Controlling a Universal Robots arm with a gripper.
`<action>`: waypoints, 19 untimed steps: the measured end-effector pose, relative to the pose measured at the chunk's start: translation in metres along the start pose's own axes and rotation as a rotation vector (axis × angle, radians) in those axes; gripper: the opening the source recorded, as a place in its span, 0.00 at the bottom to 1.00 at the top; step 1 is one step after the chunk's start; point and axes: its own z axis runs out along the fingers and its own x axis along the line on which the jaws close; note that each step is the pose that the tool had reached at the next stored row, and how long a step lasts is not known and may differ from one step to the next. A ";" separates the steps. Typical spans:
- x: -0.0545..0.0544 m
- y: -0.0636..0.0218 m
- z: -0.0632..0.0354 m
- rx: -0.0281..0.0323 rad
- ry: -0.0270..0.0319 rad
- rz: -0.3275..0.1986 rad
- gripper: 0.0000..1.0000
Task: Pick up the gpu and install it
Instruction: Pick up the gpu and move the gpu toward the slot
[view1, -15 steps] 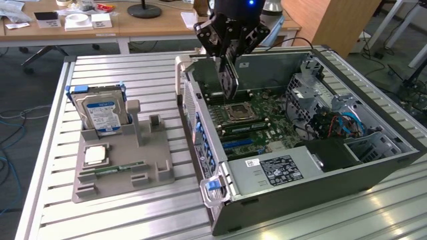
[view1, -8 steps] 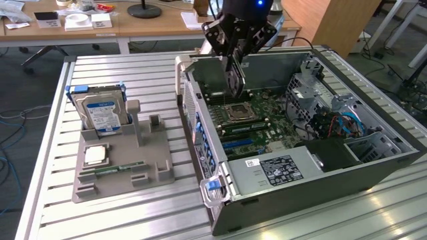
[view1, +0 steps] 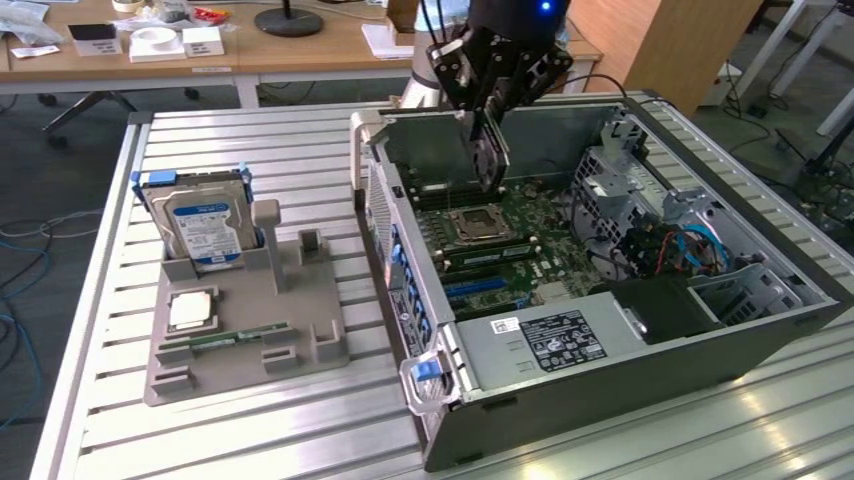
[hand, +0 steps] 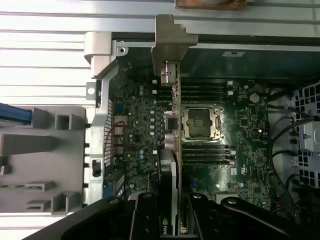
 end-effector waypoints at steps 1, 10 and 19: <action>-0.002 0.0000 0.0001 -0.0006 0.0000 0.000 0.27; -0.045 0.0007 0.0010 -0.0071 0.0001 0.000 0.27; -0.064 0.0010 0.0015 -0.0090 0.0002 0.000 0.27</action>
